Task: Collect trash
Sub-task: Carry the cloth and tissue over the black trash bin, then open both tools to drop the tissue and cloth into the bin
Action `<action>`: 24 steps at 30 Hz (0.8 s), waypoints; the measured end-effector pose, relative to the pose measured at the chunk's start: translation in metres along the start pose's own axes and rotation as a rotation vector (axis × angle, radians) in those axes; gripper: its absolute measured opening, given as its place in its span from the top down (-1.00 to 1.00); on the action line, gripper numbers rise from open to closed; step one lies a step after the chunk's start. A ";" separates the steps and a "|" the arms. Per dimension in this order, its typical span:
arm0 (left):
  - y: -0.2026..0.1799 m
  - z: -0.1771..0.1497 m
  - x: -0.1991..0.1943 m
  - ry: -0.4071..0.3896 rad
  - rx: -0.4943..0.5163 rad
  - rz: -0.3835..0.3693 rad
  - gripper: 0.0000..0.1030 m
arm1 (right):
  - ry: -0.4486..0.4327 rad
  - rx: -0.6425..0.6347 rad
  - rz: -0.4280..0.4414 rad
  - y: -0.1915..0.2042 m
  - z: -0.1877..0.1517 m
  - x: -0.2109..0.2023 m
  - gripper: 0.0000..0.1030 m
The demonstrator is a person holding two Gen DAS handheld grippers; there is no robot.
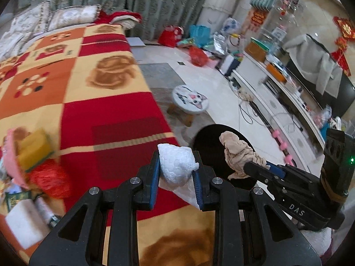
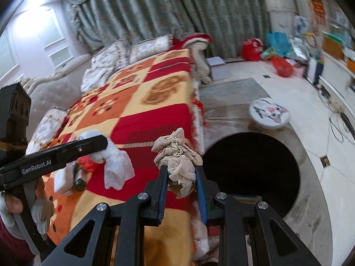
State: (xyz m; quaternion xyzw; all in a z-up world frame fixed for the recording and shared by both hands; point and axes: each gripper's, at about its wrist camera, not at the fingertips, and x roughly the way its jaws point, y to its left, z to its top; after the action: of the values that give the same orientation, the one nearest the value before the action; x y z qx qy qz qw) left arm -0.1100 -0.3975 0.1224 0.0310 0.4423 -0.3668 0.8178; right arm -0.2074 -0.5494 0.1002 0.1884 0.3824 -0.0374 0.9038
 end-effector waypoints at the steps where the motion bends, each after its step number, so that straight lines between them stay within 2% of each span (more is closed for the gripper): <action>1: -0.005 0.001 0.005 0.004 0.005 -0.003 0.52 | 0.000 0.012 -0.008 -0.007 0.000 0.000 0.55; 9: -0.043 0.008 0.042 0.042 0.042 -0.041 0.51 | 0.003 0.102 -0.059 -0.056 -0.003 -0.001 0.55; 17: -0.069 0.009 0.069 0.060 0.076 -0.072 0.46 | -0.004 0.149 -0.107 -0.083 -0.004 -0.003 0.55; 20: -0.071 0.009 0.077 0.067 0.075 -0.084 0.30 | 0.002 0.154 -0.125 -0.086 -0.004 0.001 0.55; 22: -0.070 0.010 0.079 0.066 0.070 -0.098 0.05 | 0.005 0.166 -0.131 -0.091 -0.003 0.003 0.55; 24: -0.070 0.010 0.078 0.060 0.070 -0.116 -0.24 | 0.006 0.184 -0.123 -0.095 -0.004 0.003 0.44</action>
State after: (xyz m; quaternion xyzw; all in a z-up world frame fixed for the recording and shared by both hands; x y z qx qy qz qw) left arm -0.1202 -0.4977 0.0895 0.0448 0.4545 -0.4278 0.7800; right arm -0.2277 -0.6362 0.0658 0.2466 0.3909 -0.1273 0.8776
